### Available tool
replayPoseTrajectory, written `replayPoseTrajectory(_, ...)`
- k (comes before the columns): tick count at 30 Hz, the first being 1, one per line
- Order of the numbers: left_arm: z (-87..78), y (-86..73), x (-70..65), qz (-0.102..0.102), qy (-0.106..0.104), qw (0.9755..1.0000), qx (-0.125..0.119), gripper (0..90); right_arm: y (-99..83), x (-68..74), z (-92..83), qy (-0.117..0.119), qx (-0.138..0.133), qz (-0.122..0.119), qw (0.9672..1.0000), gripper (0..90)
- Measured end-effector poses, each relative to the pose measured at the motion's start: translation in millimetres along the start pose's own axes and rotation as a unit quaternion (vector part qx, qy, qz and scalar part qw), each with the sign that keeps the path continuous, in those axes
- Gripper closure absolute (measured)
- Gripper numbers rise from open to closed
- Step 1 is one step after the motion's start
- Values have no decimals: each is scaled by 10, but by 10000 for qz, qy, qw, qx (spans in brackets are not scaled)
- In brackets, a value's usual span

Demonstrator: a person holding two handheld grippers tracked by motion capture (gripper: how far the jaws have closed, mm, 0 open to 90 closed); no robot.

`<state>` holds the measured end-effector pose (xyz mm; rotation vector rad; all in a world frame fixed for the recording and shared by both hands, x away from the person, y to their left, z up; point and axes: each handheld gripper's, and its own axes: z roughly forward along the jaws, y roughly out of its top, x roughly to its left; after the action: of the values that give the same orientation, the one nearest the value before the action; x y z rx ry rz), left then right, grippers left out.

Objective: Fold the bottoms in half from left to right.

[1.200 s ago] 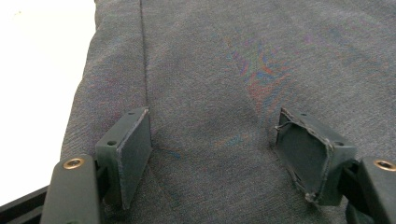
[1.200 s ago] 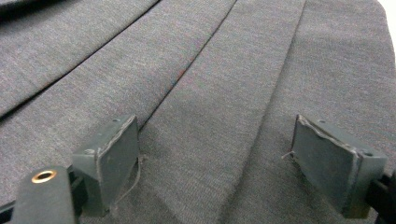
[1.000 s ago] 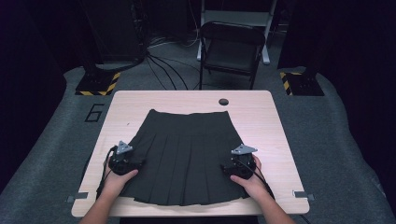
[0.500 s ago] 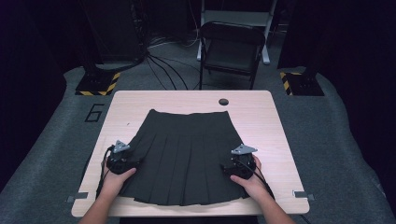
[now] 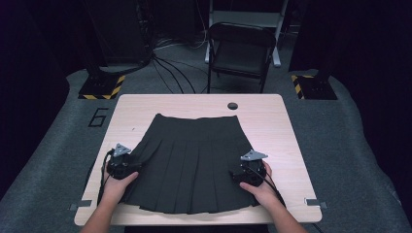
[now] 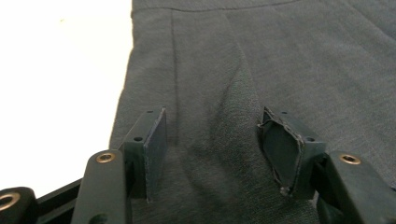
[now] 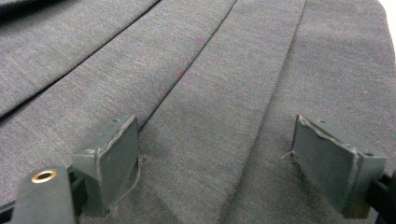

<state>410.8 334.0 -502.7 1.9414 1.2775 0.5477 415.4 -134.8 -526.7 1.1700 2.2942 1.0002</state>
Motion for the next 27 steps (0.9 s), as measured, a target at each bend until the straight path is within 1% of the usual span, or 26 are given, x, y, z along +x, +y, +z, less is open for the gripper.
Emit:
replayPoseTrajectory(1, 0, 0, 0, 0, 0, 10000, 0, 422, 0, 0, 0, 0, 0, 0, 10000, 148)
replayPoseTrajectory(2, -38, 6, 39, -97, -23, 9999, -86, 428, 0, 0, 0, 0, -1, 0, 10000, 148)
replayPoseTrajectory(3, -38, 6, 39, -97, -23, 9999, -86, 429, 0, 0, 0, 0, -1, 0, 10000, 148)
replayPoseTrajectory(4, -57, 6, 62, -173, -30, 9998, -117, 431, 0, 0, 0, 2, 1, -2, 10000, 148)
replayPoseTrajectory(6, -69, 7, 74, -180, -51, 9997, -123, 431, 0, -1, 0, 0, 0, -3, 10000, 148)
replayPoseTrajectory(8, -107, 22, 82, -226, -115, 9995, -202, 432, 0, -1, 0, 1, 1, -3, 10000, 148)
replayPoseTrajectory(9, -107, 22, 82, -226, -115, 9995, -202, 431, 0, -1, 0, 1, 1, -3, 10000, 148)
replayPoseTrajectory(11, -152, 47, 73, -248, -196, 9992, -247, 427, 0, -1, 0, 0, 0, -4, 10000, 148)
replayPoseTrajectory(14, -181, 62, 74, -234, -181, 9992, -282, 416, 0, 0, 0, 2, 1, 3, 10000, 148)
replayPoseTrajectory(15, -187, 59, 103, -244, -135, 9992, -294, 412, 0, 0, 0, 2, 1, 2, 10000, 148)
replayPoseTrajectory(16, -187, 59, 103, -244, -135, 9992, -294, 411, 0, 0, 0, 2, 1, 2, 10000, 148)
replayPoseTrajectory(17, -179, 37, 150, -304, -56, 9992, -261, 410, 0, -1, 0, 2, 0, -1, 10000, 148)
replayPoseTrajectory(18, -179, 37, 150, -304, -56, 9992, -261, 410, 0, -1, 0, 1, 1, -3, 10000, 148)
replayPoseTrajectory(20, -166, 8, 212, -394, 22, 9990, -205, 411, 0, -1, 0, 4, 3, -1, 10000, 148)
replayPoseTrajectory(21, -166, 8, 212, -394, 22, 9990, -205, 411, 0, -1, 0, 3, 4, -2, 10000, 148)
replayPoseTrajectory(22, -159, -3, 238, -409, 77, 9989, -207, 411, 0, -1, 0, 3, 4, -2, 10000, 148)
replayPoseTrajectory(24, -152, -24, 282, -433, 110, 9989, -131, 411, 0, -1, 0, 2, 1, -4, 10000, 148)
replayPoseTrajectory(25, -135, -41, 301, -458, 143, 9987, -152, 411, 0, -1, 0, 2, 1, -4, 10000, 148)
replayPoseTrajectory(26, -116, -70, 339, -501, 153, 9986, -70, 409, 0, -1, 0, 2, -1, -3, 10000, 148)
replayPoseTrajectory(27, -116, -70, 339, -501, 153, 9986, -70, 405, 0, -1, 0, 2, 0, -2, 10000, 148)
